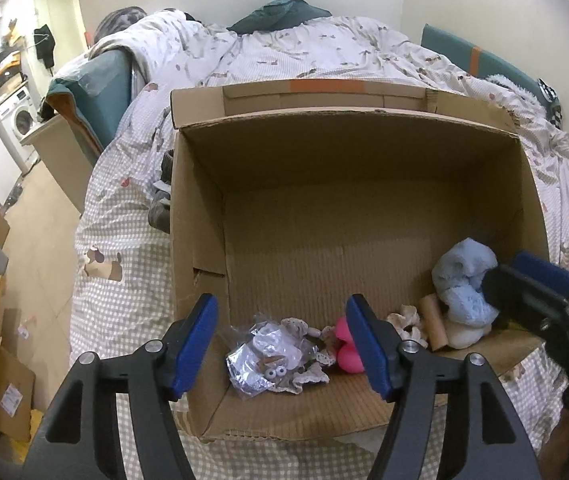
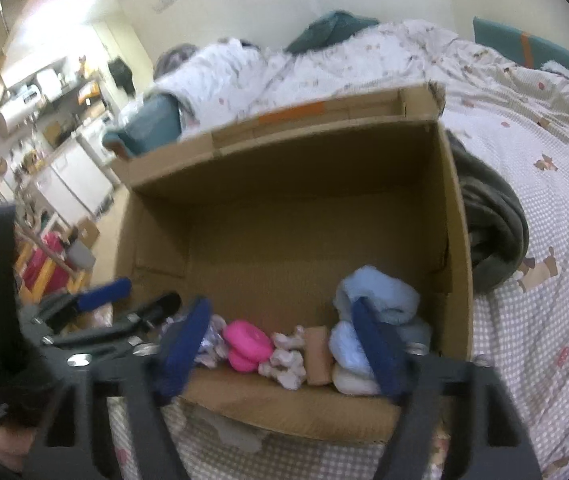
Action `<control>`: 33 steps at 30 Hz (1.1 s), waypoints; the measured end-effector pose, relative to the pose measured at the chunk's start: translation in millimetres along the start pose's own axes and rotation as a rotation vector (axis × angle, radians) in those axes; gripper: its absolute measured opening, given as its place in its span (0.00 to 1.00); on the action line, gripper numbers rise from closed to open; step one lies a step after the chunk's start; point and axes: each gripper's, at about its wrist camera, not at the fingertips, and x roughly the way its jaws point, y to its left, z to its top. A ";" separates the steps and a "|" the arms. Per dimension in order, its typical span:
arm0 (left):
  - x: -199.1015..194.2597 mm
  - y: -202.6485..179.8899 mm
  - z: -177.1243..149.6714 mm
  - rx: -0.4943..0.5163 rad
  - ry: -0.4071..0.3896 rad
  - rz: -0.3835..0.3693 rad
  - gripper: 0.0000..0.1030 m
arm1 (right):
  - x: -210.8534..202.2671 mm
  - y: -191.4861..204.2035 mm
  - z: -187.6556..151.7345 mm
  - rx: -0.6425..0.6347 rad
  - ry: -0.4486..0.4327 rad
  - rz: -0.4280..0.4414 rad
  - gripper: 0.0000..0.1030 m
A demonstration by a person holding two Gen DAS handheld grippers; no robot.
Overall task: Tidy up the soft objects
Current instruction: 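Lower both items into the box and open both tools to release, then withdraw both open tools from the box toward the remaining items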
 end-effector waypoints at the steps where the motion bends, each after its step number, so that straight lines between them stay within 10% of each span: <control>1: 0.1 0.1 -0.1 -0.001 0.001 0.001 0.62 | -1.5 0.2 0.5 -0.001 -0.009 0.004 0.78; 33: -41.0 18.4 -24.3 0.020 -0.037 0.044 0.62 | -28.5 -1.7 -18.1 0.004 0.007 -0.069 0.77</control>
